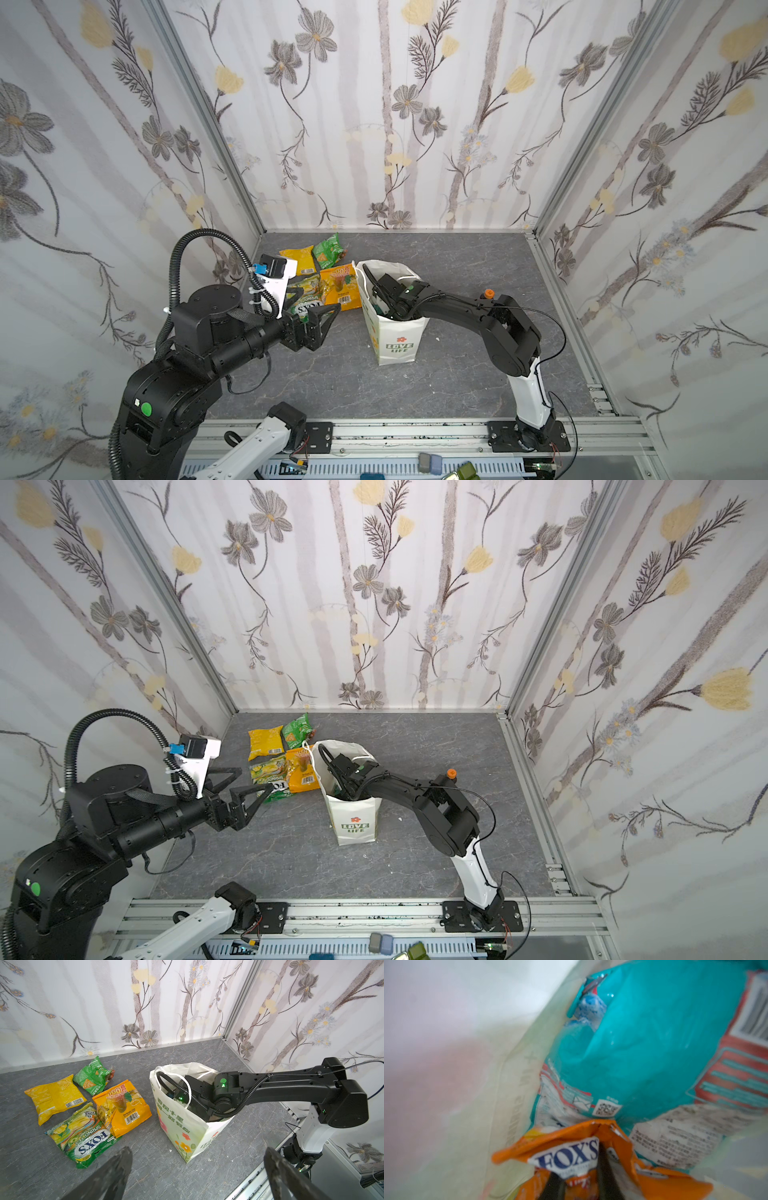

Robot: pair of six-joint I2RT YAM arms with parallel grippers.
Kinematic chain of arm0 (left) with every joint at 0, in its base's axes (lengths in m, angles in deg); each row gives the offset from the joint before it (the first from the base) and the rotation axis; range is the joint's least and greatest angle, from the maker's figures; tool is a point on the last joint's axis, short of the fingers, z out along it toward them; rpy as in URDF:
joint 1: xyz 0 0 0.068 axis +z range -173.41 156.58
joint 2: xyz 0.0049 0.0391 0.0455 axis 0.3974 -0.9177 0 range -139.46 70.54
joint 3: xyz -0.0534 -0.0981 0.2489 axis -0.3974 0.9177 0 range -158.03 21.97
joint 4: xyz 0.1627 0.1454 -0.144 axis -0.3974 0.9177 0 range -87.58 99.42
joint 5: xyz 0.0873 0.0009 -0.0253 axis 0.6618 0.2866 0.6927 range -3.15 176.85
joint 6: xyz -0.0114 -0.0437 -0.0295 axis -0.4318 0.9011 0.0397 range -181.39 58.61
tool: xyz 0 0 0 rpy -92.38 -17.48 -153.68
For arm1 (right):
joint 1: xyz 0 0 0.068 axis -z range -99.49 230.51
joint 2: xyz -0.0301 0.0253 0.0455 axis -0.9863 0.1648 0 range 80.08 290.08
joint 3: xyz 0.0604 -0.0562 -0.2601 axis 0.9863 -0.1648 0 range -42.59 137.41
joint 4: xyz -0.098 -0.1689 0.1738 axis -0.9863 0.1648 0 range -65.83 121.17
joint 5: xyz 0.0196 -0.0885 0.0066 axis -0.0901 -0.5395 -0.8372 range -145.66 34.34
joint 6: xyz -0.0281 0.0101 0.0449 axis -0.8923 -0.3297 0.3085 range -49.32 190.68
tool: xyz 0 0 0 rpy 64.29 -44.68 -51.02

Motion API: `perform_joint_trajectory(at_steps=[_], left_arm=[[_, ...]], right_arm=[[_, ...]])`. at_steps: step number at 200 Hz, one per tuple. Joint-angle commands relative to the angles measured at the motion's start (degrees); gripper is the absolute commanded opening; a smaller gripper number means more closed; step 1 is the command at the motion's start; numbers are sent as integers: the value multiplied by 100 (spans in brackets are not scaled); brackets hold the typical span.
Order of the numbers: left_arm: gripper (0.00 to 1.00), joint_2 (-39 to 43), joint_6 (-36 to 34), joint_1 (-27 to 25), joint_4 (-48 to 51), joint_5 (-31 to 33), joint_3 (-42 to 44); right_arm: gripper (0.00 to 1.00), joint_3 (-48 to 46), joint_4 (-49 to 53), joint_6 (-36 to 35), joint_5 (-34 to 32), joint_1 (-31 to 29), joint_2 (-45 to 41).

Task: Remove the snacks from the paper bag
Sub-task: 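Pinch the top edge of the orange FOX'S packet with the right gripper, then lift the orange FOX'S packet up out of the bag with the right gripper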

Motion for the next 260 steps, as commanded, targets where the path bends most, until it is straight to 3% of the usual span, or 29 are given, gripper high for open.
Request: perform_joint_trajectory(at_steps=[1,13,260], left_arm=[[100,-5,-46,1,-136,46,2],[100,-4,-49,1,-145,52,9],[100,-32,13,1,-171,25,37]], right_arm=[[4,-61,210,64,231,-13,57],[0,-53,220,71,206,-5,-9],[0,908,555,247,-22,128,-1217]])
